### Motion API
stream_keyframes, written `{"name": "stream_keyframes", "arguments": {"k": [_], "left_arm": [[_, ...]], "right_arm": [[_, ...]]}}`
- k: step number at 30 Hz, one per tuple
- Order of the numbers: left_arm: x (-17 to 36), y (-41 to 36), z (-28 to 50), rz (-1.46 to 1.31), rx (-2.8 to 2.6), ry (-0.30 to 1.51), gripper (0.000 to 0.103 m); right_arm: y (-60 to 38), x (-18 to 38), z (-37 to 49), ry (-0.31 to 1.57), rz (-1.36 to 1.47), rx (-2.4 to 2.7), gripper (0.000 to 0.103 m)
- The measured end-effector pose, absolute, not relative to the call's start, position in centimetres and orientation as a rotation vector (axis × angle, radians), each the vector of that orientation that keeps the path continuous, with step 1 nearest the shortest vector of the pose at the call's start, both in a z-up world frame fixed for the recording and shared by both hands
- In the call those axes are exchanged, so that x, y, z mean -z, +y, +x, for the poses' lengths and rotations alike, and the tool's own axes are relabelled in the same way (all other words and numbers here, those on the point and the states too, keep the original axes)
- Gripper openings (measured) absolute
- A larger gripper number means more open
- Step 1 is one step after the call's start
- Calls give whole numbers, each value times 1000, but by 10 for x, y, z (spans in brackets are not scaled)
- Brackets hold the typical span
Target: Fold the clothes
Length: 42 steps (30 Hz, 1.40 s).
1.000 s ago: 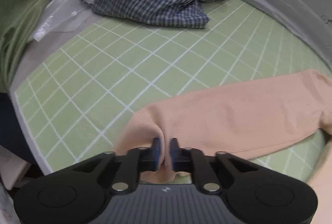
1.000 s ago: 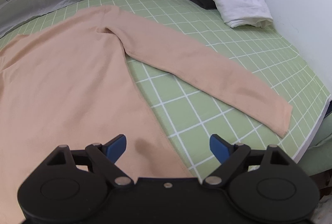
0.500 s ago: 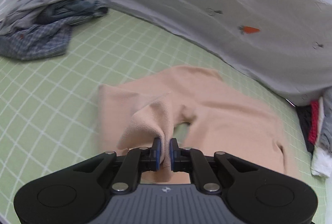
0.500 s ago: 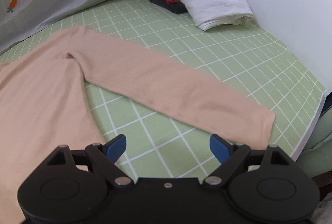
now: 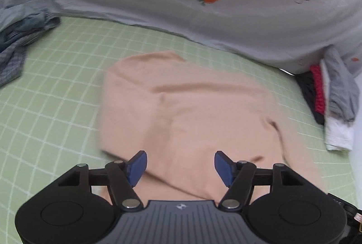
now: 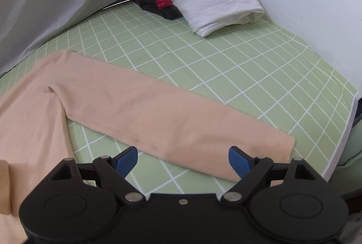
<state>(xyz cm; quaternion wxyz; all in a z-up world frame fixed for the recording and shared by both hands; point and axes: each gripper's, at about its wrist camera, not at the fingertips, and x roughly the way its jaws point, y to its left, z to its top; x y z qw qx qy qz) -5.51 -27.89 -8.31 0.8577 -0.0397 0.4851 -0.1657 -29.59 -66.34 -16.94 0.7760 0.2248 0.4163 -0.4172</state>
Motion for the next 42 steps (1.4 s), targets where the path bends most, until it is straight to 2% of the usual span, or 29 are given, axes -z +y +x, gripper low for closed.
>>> {"name": "stream_keyframes", "arguments": {"k": [11,15,21,23,24,25,33,42], "left_arm": [[107,-164,-39,-112,124,1119,73],[109,-145,-27,-103,129,1117,73],[115,-139,-15,-69,167,1128,73],[116,-138,-12,-66,168,1127,73],[116,-139,-11,-71,165,1129,73],[117,-139,-9,-79,162,1132,73],[124,-172,-10,-138,148,1161,73],[124,-234,-24,-148,120,1136,73]], "right_arm": [[-567,175,-218,893,399,607,90],[-534,181,-199,902,380,518,68],[-504,191,-182,920,387,456,44],[-501,192,-180,913,381,450,25],[-501,192,-178,917,384,434,9],[-501,191,-177,922,376,429,6],[-515,150,-164,833,275,331,4],[-642,98,-157,659,330,478,4]]}}
